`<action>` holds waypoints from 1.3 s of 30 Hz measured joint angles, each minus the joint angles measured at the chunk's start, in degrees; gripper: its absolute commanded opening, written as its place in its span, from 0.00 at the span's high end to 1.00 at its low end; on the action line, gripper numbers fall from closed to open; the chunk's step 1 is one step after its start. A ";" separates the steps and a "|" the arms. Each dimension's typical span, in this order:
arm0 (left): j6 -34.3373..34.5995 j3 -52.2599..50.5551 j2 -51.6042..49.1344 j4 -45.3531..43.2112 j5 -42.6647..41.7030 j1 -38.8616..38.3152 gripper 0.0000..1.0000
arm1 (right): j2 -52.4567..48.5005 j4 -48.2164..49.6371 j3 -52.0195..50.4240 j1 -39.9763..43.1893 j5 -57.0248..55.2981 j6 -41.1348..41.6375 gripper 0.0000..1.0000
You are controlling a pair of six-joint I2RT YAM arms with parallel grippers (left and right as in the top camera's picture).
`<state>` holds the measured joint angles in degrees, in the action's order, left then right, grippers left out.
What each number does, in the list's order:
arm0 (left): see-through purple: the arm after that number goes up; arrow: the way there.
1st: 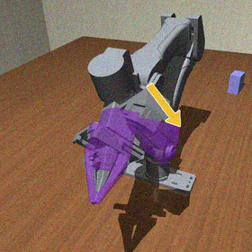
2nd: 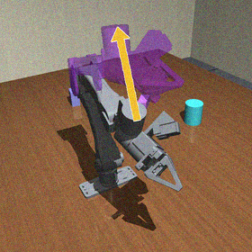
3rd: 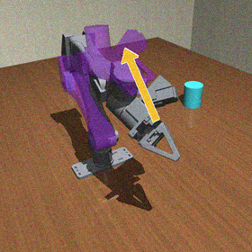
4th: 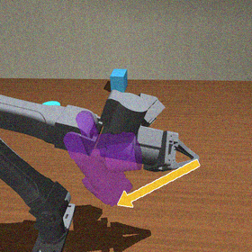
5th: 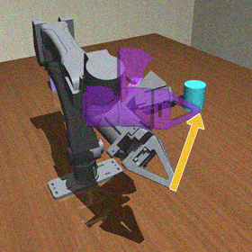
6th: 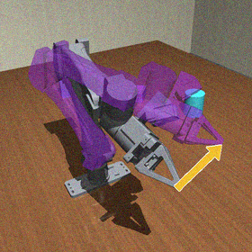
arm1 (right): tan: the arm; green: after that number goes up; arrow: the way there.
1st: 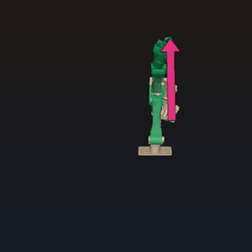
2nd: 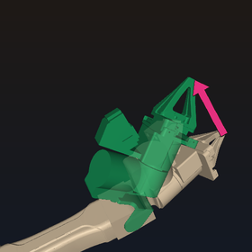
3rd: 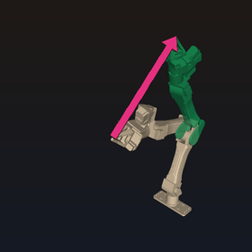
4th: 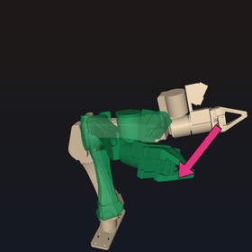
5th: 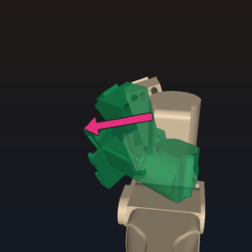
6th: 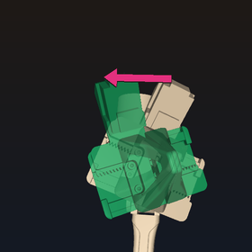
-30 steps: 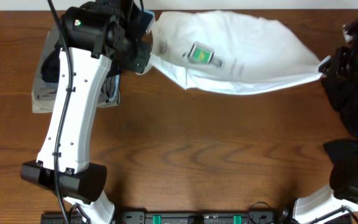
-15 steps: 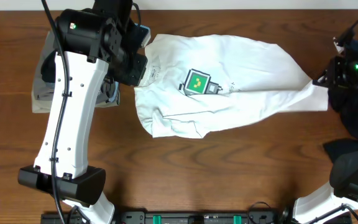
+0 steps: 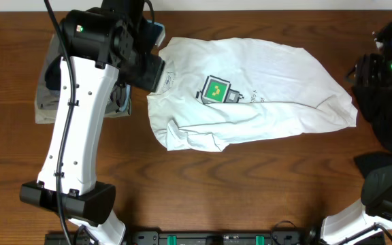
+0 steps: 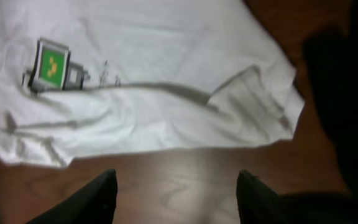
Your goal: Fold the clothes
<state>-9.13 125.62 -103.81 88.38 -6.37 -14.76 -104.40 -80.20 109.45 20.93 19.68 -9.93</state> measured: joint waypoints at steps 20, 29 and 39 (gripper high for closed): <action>5.60 -34.40 0.20 -25.20 -12.17 0.02 0.29 | -0.11 17.44 -20.72 0.00 0.35 10.32 0.40; 7.08 -49.13 0.20 -32.76 -17.27 -0.55 0.36 | -0.11 17.53 -20.72 0.00 2.25 10.80 0.40; 7.61 -56.28 0.20 -38.60 -17.42 -1.09 0.48 | -0.11 17.53 -20.72 0.00 3.63 12.35 0.41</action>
<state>-1.52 69.34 -103.61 49.78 -23.79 -15.86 -104.51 -62.67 88.73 20.93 23.31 2.42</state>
